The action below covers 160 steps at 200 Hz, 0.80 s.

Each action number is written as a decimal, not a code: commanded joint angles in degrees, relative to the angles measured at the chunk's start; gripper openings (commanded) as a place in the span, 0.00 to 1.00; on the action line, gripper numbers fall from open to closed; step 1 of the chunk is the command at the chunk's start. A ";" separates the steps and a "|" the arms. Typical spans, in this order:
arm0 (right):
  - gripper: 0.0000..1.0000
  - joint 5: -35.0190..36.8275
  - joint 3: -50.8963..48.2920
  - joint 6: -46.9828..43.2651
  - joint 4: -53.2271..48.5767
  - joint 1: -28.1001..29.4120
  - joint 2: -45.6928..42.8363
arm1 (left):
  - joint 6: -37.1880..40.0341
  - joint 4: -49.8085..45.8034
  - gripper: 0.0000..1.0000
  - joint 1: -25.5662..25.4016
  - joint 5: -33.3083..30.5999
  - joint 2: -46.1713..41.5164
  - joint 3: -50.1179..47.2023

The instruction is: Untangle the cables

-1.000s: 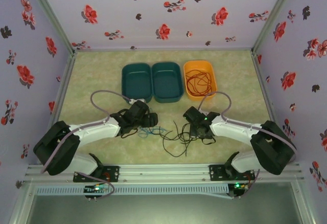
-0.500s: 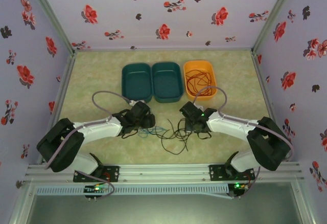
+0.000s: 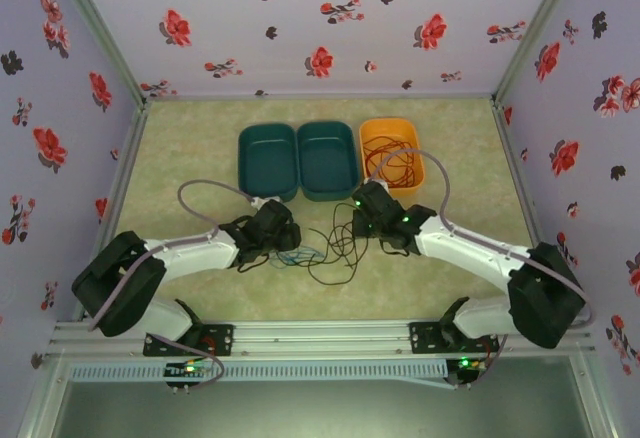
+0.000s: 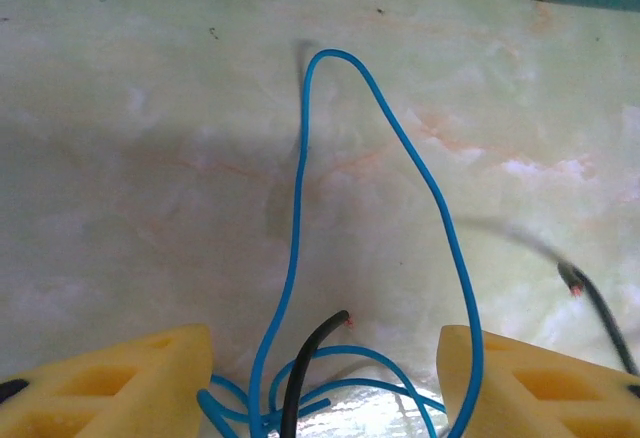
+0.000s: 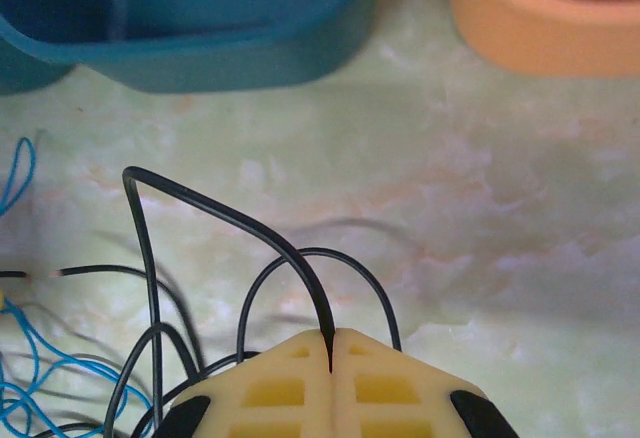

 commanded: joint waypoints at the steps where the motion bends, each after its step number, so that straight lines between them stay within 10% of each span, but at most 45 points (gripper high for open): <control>1: 0.00 2.83 1.59 -4.19 1.18 0.19 -2.83 | -1.82 2.34 0.62 0.68 -2.24 -2.20 -1.34; 160: 0.00 -3.23 4.01 -13.06 11.77 0.40 -11.20 | 9.33 11.31 1.00 1.32 -3.82 -21.66 -7.34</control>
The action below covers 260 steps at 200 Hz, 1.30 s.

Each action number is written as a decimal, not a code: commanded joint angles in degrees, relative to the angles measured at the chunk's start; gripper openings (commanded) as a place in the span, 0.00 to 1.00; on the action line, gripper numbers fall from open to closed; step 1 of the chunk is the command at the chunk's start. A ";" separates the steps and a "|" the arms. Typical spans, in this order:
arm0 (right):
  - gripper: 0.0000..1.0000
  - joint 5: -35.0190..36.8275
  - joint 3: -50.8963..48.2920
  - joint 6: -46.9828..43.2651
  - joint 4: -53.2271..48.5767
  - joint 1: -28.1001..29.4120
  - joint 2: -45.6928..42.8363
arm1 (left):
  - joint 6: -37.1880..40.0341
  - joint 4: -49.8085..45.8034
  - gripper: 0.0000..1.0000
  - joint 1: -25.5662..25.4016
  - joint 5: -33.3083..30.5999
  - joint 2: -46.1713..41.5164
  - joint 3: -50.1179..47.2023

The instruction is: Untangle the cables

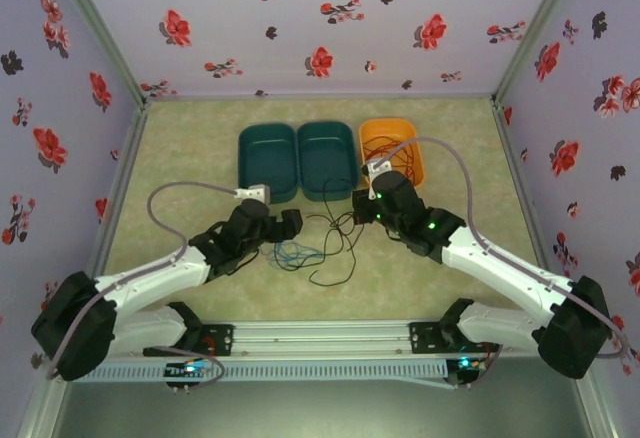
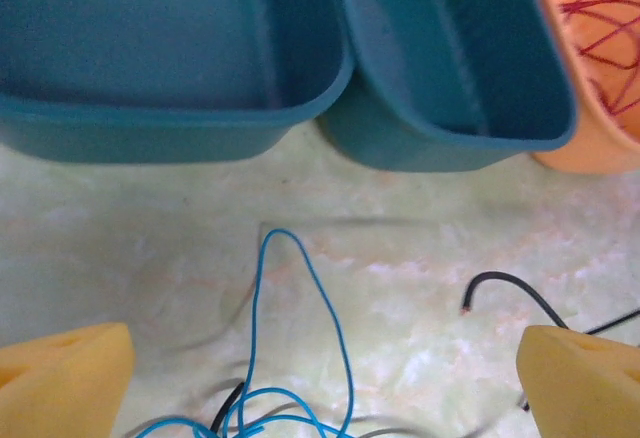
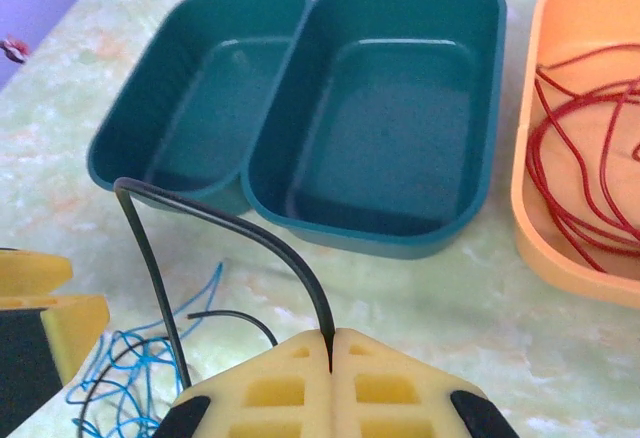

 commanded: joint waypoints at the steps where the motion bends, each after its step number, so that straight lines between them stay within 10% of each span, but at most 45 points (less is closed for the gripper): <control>1: 0.00 -1.20 2.20 -1.45 3.77 0.43 0.01 | 5.05 4.82 1.00 0.38 -1.42 -3.87 -2.23; 158: 0.00 -12.69 3.50 -2.26 8.26 0.43 -1.31 | 17.91 18.20 1.00 -1.02 10.05 -0.39 5.51; 260: 0.00 -16.58 8.03 -3.91 2.76 0.49 -4.63 | 15.52 15.21 0.19 -1.12 6.18 2.93 7.12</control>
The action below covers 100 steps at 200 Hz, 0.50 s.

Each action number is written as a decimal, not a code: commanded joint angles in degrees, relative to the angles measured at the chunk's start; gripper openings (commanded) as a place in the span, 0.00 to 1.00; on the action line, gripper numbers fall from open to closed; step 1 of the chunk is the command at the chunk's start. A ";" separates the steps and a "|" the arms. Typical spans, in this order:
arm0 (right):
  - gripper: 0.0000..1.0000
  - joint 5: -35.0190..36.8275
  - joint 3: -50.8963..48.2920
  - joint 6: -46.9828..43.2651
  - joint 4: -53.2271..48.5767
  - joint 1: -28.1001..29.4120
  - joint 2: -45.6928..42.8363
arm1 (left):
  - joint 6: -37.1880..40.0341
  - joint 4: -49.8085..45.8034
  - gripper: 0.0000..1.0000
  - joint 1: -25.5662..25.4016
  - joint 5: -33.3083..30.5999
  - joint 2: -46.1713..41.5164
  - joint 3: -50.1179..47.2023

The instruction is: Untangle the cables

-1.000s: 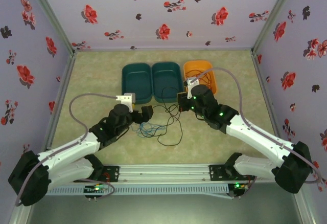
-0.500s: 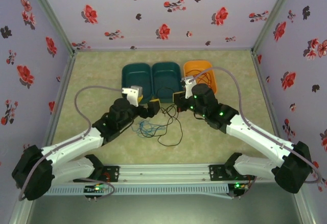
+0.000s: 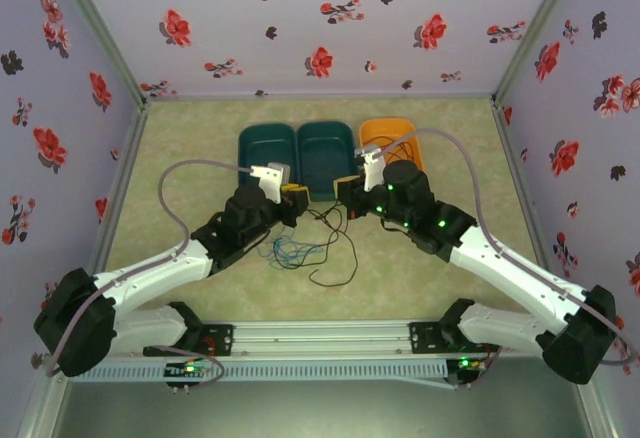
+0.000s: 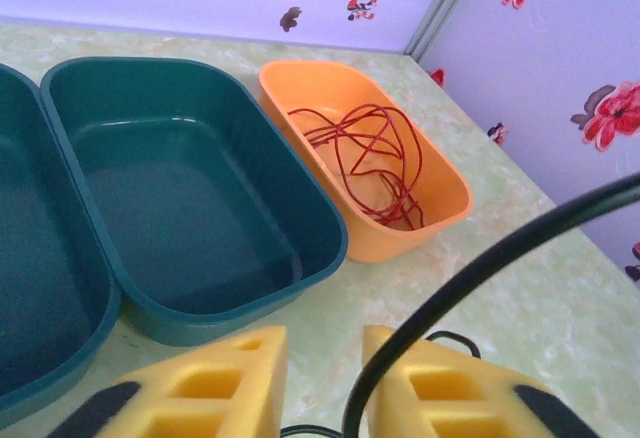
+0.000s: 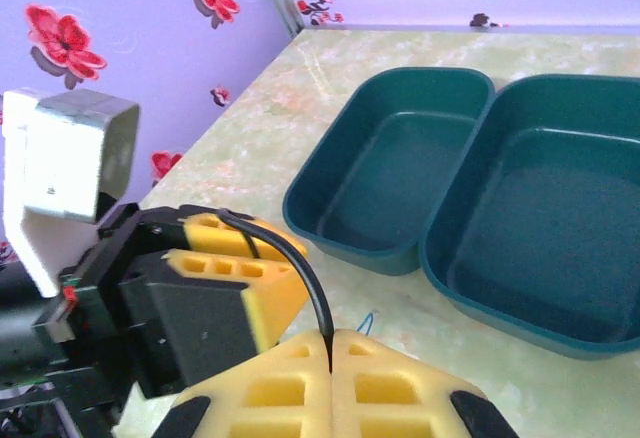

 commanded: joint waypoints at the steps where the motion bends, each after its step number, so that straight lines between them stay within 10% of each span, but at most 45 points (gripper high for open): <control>1: 0.00 -1.56 3.25 -1.47 -1.77 0.29 -2.11 | -0.01 -0.67 0.19 -0.17 -1.88 0.30 1.49; 100: 0.00 -3.61 6.44 -1.94 -5.05 0.31 -6.82 | -1.72 -6.03 0.39 -0.17 -7.29 -1.81 -0.92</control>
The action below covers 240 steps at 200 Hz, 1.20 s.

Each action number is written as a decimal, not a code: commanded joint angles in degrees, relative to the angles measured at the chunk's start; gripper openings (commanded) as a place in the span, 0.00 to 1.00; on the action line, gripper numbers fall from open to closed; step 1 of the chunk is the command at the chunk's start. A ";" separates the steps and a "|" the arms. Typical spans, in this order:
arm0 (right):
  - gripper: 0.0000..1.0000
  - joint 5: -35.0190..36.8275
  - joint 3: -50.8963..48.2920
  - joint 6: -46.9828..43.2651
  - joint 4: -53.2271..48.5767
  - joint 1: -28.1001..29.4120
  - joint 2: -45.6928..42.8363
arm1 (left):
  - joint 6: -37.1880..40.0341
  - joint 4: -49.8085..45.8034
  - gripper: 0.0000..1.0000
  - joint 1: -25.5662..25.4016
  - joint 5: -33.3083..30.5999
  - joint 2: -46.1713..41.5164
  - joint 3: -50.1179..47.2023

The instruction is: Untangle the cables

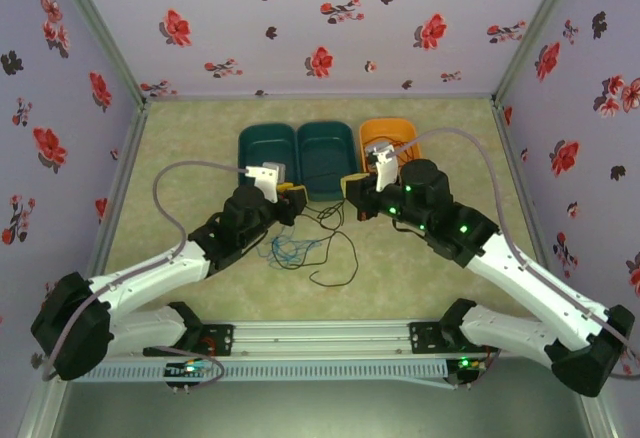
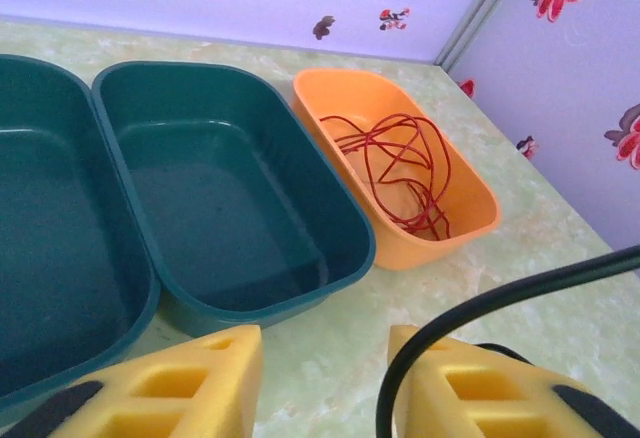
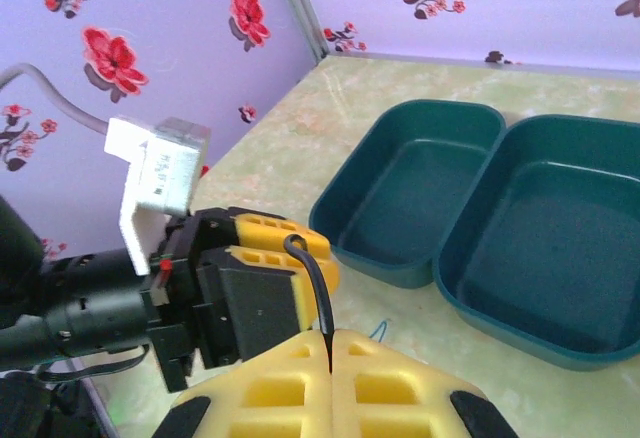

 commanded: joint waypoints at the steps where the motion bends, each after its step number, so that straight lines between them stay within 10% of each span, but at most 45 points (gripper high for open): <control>1: 0.00 -2.47 2.66 -0.34 1.16 0.25 -1.45 | -0.66 -3.39 0.39 -0.12 -3.05 -0.22 -1.03; 142: 0.00 -2.92 2.81 0.62 4.90 0.38 -4.15 | -1.34 -7.77 0.56 -1.21 -4.43 -1.41 -5.70; 240: 0.00 3.61 6.54 4.61 5.77 0.28 -2.45 | 20.56 21.38 0.77 -8.58 10.34 -2.32 -16.42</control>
